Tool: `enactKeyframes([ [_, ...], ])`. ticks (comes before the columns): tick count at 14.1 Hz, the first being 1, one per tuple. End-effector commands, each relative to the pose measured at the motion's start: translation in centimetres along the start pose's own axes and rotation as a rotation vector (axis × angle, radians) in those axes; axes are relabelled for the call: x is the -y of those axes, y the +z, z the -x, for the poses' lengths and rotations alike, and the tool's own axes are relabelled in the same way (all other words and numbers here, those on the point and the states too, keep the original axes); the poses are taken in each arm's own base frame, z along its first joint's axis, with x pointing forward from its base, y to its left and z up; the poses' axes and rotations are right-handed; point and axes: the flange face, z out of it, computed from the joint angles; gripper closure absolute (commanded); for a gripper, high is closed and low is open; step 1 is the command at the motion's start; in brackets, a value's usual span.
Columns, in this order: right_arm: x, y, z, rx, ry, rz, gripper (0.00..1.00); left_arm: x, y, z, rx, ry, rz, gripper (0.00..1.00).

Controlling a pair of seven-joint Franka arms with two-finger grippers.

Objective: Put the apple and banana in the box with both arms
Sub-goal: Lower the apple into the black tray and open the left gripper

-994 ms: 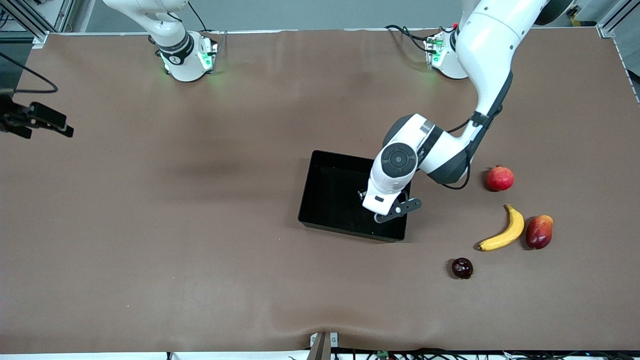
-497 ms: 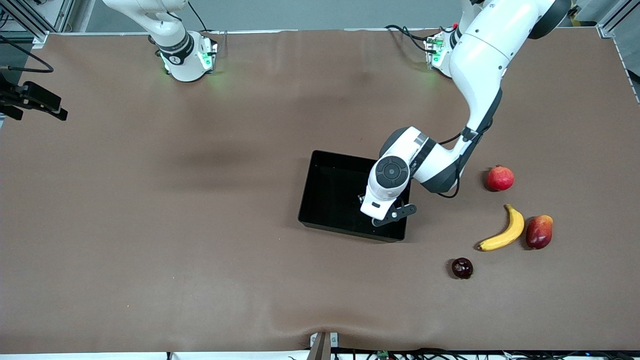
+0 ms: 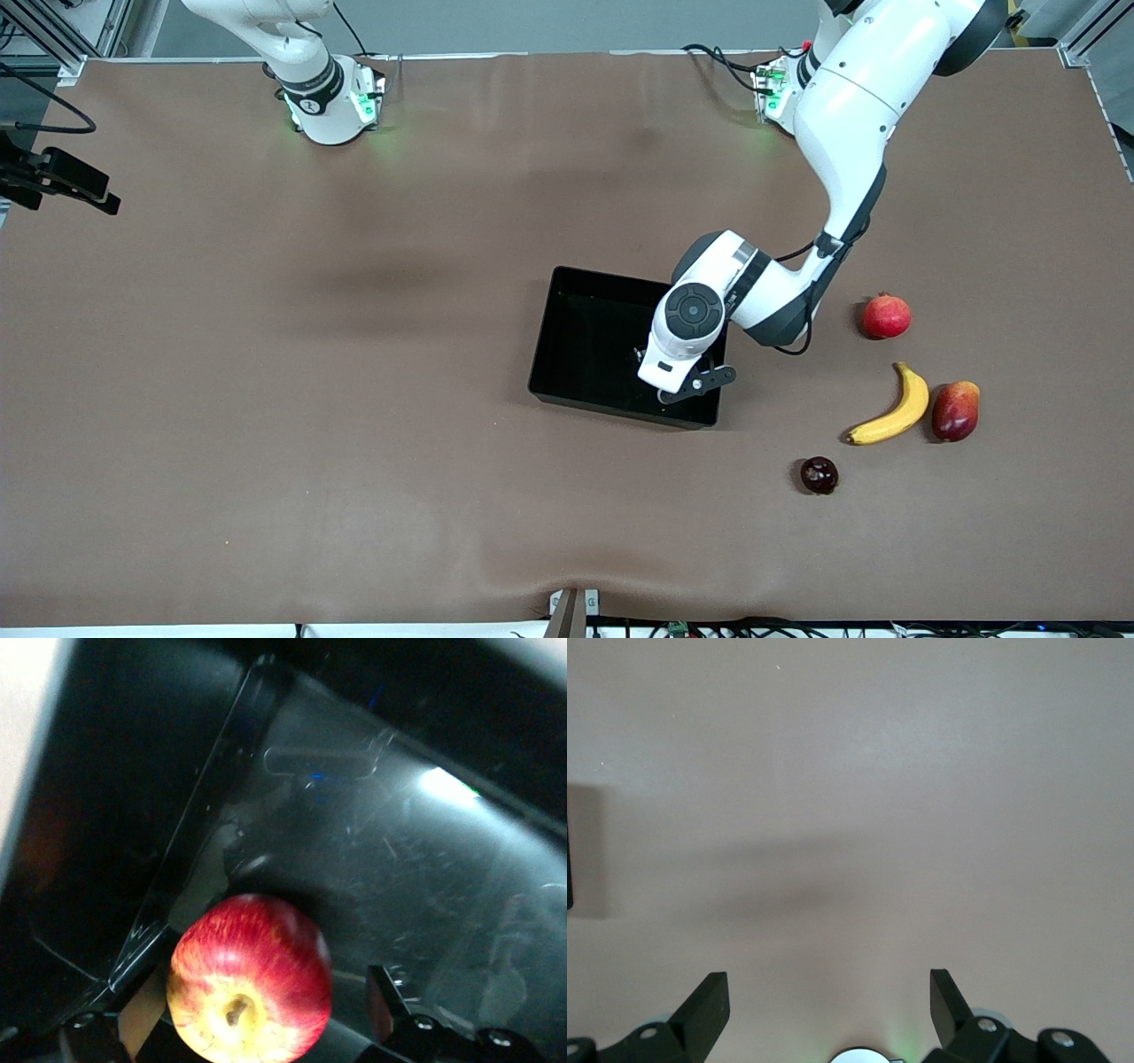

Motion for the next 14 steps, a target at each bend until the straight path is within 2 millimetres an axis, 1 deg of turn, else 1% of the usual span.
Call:
enactKeyframes([
  [1,0.1,-0.7,0.7,-0.027,0.020,0.006,0.00,-0.1,-4.1,-1.2,-0.062,-0.003,0.022,0.00],
  [2,0.1,-0.7,0.5,-0.025,0.022,0.006,0.00,0.3,-5.5,-1.6,-0.076,-0.010,0.028,0.00],
  [4,0.2,-1.1,0.6,-0.025,0.019,0.008,0.00,1.1,-9.4,-2.1,-0.111,0.003,0.046,0.00],
  [6,0.3,-1.0,0.7,-0.022,0.017,0.008,0.00,2.8,-13.1,-2.7,-0.132,0.016,0.046,0.00],
  [7,0.3,-1.0,0.7,-0.022,0.017,0.007,0.00,3.9,-15.4,-3.0,-0.152,0.023,0.054,0.00],
  [9,0.3,-1.0,0.6,-0.025,0.017,0.008,0.00,7.1,-19.9,-4.1,-0.184,0.060,0.061,0.00],
  [11,0.5,-0.9,0.4,-0.027,0.014,0.007,0.00,10.6,-22.8,-5.2,-0.186,0.078,0.044,0.00],
  [12,0.6,-0.8,0.4,-0.025,0.011,0.007,0.00,12.5,-23.7,-6.1,-0.167,0.087,0.053,0.00],
  [14,0.5,-0.9,0.4,-0.028,0.012,0.007,0.00,17.0,-25.4,-8.0,-0.141,0.140,0.072,0.00],
])
